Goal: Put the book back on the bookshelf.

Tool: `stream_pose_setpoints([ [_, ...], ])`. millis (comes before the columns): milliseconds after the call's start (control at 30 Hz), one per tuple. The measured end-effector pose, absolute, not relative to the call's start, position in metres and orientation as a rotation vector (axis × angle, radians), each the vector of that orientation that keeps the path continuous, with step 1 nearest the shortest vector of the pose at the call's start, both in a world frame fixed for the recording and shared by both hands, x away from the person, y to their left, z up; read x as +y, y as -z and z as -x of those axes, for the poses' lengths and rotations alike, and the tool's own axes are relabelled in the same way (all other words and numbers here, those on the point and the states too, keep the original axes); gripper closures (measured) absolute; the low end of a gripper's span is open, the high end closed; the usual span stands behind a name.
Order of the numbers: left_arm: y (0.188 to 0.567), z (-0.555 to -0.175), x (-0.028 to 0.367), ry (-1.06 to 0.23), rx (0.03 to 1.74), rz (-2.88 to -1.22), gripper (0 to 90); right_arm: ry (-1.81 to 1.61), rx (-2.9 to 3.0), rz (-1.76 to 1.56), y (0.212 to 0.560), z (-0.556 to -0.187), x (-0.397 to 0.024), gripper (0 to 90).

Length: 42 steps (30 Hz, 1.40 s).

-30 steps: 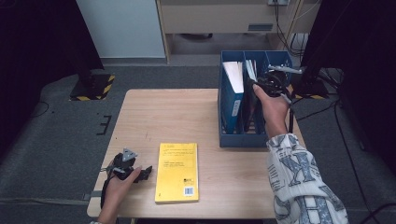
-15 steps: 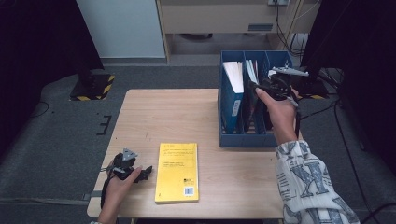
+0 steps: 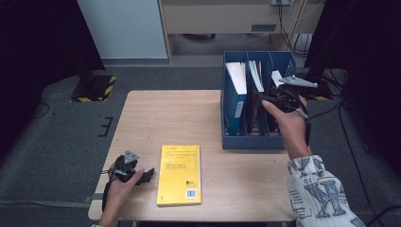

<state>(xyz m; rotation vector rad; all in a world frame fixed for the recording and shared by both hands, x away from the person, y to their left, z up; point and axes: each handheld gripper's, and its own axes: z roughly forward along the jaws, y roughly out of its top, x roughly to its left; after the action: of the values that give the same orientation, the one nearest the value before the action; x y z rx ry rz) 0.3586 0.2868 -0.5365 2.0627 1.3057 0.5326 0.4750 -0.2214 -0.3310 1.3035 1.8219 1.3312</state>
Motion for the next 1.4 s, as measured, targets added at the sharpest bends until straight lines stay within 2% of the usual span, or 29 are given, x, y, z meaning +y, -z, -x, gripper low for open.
stream_pose_setpoints([
  [367,0.537,-0.359,0.287,-0.533,1.304,-2.062,0.0,-1.362,1.839,-1.277,0.345,-0.449,-0.221,17.9],
  [867,0.537,-0.361,0.287,-0.53,1.299,-2.065,0.0,-1.392,1.886,-1.25,0.385,-0.405,-0.215,19.6],
  [1033,0.537,-0.361,0.287,-0.527,1.293,-2.067,0.0,-1.456,1.955,-1.218,0.406,-0.389,-0.199,19.7],
  [1400,0.537,-0.362,0.287,-0.524,1.29,-2.067,0.0,-1.436,2.114,-1.122,0.448,-0.381,-0.169,18.9],
])
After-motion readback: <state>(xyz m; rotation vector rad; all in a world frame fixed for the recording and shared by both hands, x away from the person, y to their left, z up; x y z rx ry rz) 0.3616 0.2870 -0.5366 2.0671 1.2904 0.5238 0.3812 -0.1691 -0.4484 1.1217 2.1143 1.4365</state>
